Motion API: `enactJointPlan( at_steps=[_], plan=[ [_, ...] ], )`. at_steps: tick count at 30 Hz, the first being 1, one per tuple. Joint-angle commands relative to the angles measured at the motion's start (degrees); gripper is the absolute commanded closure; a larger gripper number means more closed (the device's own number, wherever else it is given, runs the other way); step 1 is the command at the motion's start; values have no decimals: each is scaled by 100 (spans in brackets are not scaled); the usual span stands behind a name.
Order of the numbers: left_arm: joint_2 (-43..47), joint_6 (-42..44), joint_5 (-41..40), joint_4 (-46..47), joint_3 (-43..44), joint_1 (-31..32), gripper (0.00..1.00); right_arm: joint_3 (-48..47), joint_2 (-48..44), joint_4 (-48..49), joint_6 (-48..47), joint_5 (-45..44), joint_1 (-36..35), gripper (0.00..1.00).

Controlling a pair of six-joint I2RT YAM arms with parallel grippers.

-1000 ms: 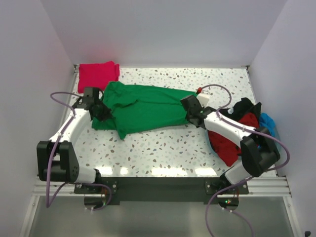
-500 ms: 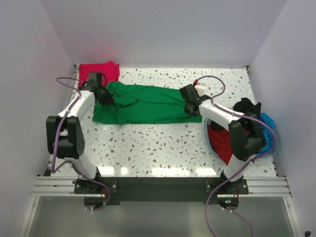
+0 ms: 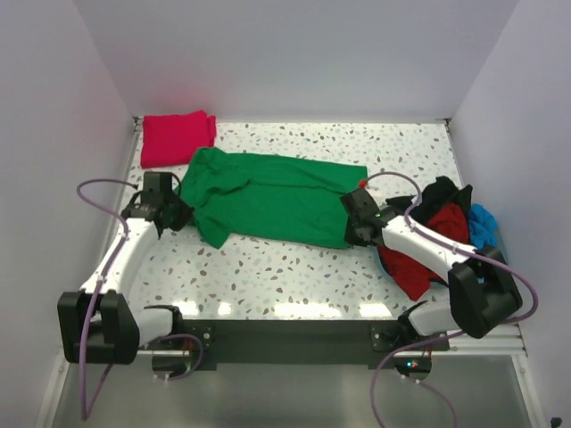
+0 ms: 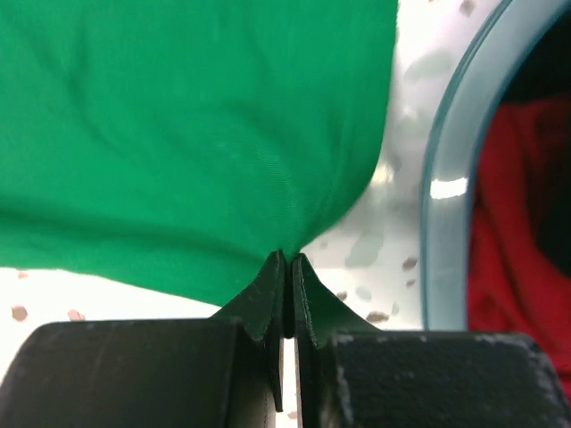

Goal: Fold and stack the t-shirts
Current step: Fold the tshirt

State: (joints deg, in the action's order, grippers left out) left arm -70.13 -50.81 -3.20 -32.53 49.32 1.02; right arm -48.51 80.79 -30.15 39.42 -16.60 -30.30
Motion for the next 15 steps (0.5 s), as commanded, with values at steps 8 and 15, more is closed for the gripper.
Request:
enactJointPlan(
  at_steps=[8,15],
  plan=[
    [597,150,-190,-403,-222,-102,100,273,-99,-254,136,-27,-186,100],
    [-104,229,100,-78,603,-102,100,-536,199,-606,-110,-335,-160,100]
  ],
)
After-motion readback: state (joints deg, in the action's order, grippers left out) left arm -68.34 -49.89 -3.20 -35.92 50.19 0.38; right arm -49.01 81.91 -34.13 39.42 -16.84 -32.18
